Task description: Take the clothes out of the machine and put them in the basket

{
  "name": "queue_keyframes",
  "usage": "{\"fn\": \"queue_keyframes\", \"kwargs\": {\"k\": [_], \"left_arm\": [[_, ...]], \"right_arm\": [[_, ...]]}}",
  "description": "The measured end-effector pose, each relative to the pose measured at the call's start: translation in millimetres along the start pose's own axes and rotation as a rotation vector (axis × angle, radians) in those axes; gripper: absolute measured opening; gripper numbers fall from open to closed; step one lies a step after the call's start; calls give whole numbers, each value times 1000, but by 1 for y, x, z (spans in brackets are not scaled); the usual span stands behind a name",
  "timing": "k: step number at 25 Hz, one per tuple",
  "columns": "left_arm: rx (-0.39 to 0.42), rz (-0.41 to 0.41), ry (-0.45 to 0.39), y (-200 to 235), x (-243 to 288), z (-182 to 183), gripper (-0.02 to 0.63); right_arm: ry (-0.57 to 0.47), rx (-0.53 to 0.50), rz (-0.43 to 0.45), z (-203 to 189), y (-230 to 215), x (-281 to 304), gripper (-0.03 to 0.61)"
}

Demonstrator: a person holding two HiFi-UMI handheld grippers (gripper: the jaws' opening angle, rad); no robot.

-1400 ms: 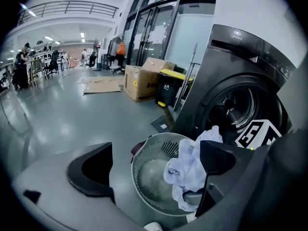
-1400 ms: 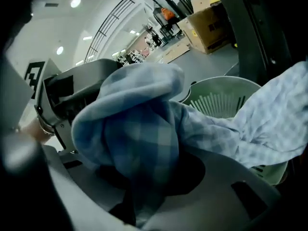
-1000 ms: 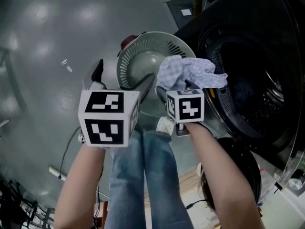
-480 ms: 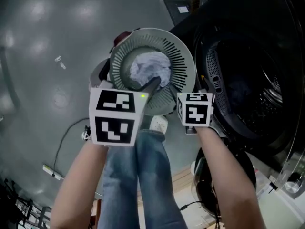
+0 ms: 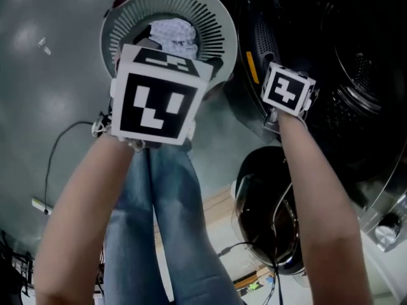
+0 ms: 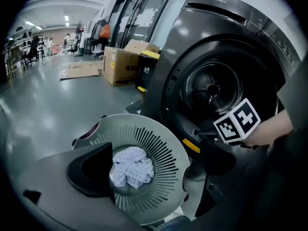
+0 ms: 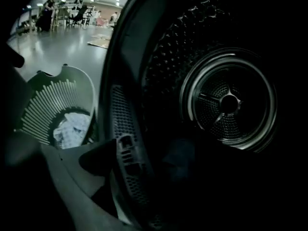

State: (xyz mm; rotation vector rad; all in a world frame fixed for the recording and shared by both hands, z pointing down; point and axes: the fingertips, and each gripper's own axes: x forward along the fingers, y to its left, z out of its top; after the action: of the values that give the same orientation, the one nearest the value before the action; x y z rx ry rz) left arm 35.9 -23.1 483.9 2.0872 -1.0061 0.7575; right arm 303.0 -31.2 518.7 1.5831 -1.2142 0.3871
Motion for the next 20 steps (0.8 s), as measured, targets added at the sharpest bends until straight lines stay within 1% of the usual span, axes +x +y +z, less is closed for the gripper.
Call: {"fn": "queue_keyframes", "kwargs": {"k": [2,3,4,7,8,9,10,12,14,15,17,20], "left_arm": [[-30,-26,5,-13,8,-3,566],[-49,-40,7,-19,13,-4,566],[-64,-52,9,-26,19,-3,566],[-89,-62,13,-36,36,0,566],[-104,-71,8,-40,41,3,566],[-123,-87,2,-45,46,5,566],[-141,-104,-3,-52,50,6,566],[-157,-126,-1,-65,57,6,566],[-159,-133,6,-73,62,6,566],[-163,-140,8,-76,63,7,566],[-179,-161,7,-84,67,10,566],[-203,-186,23,-93,77,10,566]], "right_arm": [[72,-17,-95,-16,-35,9,489],[94,-34,-115,-21,-48,12,507],[96,-46,-92,-24,-53,16,522],[63,-97,71,-16,-42,30,571],[59,-118,98,-12,-42,33,575],[52,-126,101,-8,-44,34,575],[37,-118,75,-6,-52,35,575],[19,-64,-29,-8,-76,36,571],[94,-23,-103,-24,-96,43,571],[143,-28,-129,-33,-102,49,571],[207,-75,-146,-45,-106,62,572],[267,-145,-115,-57,-101,87,572]]}}
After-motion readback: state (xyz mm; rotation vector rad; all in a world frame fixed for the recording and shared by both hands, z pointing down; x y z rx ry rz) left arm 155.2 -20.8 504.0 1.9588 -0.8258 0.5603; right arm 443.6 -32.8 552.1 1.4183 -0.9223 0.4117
